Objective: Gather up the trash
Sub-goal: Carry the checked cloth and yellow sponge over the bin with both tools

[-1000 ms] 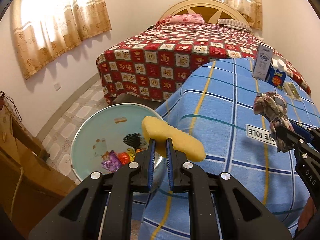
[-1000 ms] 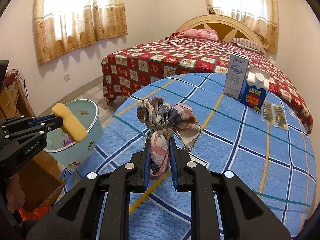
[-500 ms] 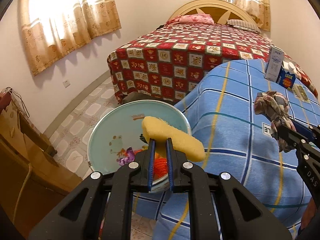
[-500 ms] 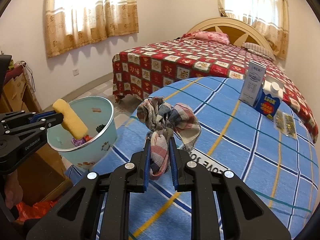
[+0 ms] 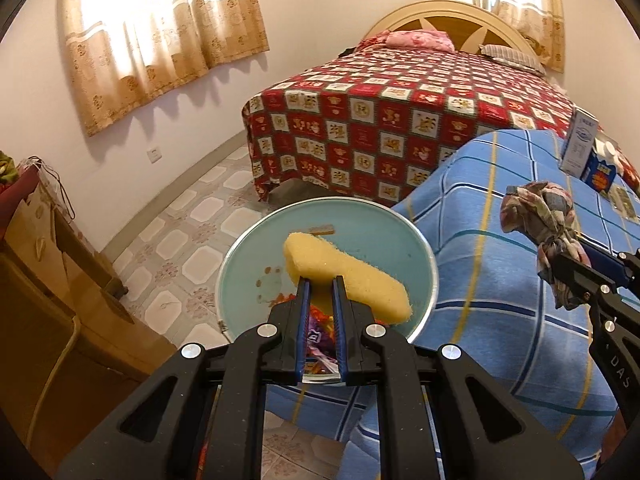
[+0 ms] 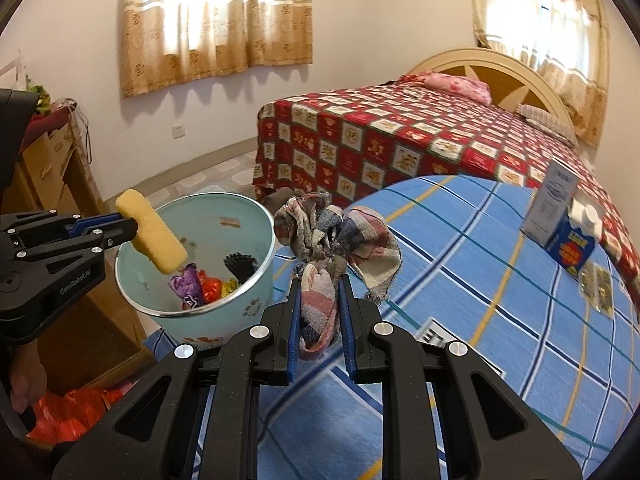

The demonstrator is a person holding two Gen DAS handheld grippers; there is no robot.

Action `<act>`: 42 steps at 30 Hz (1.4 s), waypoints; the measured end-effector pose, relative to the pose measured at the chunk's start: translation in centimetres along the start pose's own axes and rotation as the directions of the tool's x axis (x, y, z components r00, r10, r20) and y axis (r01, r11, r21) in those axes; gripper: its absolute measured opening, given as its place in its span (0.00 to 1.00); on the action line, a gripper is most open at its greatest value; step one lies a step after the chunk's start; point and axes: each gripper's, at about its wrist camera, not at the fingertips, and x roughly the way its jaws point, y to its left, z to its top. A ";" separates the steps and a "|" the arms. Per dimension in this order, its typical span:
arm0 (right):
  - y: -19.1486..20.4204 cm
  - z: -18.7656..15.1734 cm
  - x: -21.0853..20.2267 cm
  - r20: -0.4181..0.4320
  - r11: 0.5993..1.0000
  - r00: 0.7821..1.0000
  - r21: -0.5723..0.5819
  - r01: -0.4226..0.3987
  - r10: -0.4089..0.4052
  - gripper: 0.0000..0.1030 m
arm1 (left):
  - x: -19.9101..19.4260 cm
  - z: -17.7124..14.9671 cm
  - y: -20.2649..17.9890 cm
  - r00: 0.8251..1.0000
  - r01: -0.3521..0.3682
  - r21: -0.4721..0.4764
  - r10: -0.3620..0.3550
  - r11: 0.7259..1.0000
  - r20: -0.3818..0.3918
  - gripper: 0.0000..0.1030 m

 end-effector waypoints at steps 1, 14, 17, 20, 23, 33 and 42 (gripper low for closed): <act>0.2 0.1 0.1 0.000 1.000 1.000 -0.003 -0.002 0.002 0.18 | 0.1 0.0 0.4 1.000 -0.004 -0.006 0.004 1.000 -0.002 0.11; 3.2 1.8 2.0 -0.010 0.997 0.999 -0.064 -0.034 0.033 0.18 | 1.4 -0.1 3.5 0.998 -0.057 -0.052 0.056 0.997 -0.016 0.11; 3.8 2.1 2.4 -0.014 0.996 0.999 -0.076 -0.038 0.037 0.18 | 1.6 0.0 4.1 0.998 -0.065 -0.061 0.064 0.996 -0.019 0.11; 4.4 2.4 2.9 -0.017 0.995 0.999 -0.087 -0.040 0.039 0.18 | 1.8 0.0 4.5 0.997 -0.072 -0.069 0.071 0.995 -0.021 0.11; 4.8 2.6 3.4 -0.022 0.994 0.999 -0.096 -0.045 0.043 0.18 | 2.0 0.0 4.8 0.997 -0.078 -0.075 0.077 0.994 -0.023 0.11; 5.6 3.0 4.5 -0.027 0.992 0.998 -0.115 -0.051 0.048 0.18 | 2.6 0.3 5.2 0.995 -0.097 -0.086 0.095 0.991 -0.029 0.11; 5.8 3.7 5.3 -0.030 0.991 0.998 -0.123 -0.050 0.046 0.18 | 3.5 0.6 5.7 0.994 -0.107 -0.097 0.104 0.989 -0.039 0.11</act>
